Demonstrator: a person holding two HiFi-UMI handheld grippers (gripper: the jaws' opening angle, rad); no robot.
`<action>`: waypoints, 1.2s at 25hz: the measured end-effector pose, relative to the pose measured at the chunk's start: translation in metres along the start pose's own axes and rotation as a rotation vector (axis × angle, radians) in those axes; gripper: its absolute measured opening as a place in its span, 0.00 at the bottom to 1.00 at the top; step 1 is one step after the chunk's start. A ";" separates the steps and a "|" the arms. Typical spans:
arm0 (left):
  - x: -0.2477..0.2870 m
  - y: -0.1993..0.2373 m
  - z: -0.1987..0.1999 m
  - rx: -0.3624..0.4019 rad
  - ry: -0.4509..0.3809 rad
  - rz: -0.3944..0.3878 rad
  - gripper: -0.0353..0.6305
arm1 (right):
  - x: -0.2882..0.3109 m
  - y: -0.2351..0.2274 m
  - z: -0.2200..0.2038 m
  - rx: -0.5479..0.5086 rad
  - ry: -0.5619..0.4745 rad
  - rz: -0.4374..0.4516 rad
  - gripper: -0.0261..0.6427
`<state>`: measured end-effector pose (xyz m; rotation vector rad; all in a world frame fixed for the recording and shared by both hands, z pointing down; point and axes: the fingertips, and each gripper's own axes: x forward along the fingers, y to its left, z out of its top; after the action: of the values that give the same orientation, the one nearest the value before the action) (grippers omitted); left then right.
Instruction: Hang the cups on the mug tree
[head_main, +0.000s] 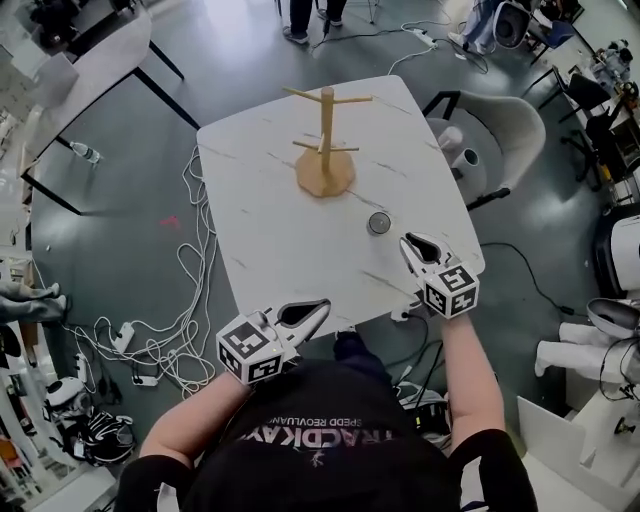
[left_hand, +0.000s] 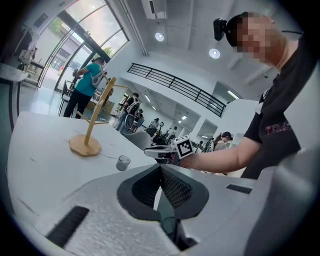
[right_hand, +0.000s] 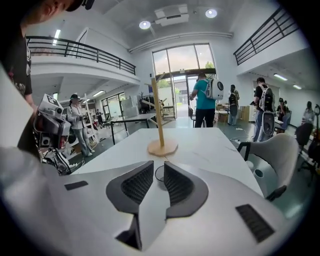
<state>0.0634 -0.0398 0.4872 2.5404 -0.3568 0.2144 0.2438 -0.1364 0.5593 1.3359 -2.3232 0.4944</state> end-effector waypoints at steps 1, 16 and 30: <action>0.002 0.001 0.000 -0.003 0.001 0.006 0.05 | 0.004 -0.004 -0.004 -0.013 0.018 0.006 0.12; 0.021 0.018 0.003 -0.044 -0.010 0.094 0.05 | 0.060 -0.041 -0.055 -0.407 0.345 0.187 0.16; 0.043 0.031 0.001 -0.093 -0.028 0.175 0.05 | 0.088 -0.046 -0.078 -0.691 0.459 0.410 0.16</action>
<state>0.0954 -0.0748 0.5119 2.4231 -0.5873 0.2224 0.2579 -0.1838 0.6761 0.3780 -2.0720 0.0677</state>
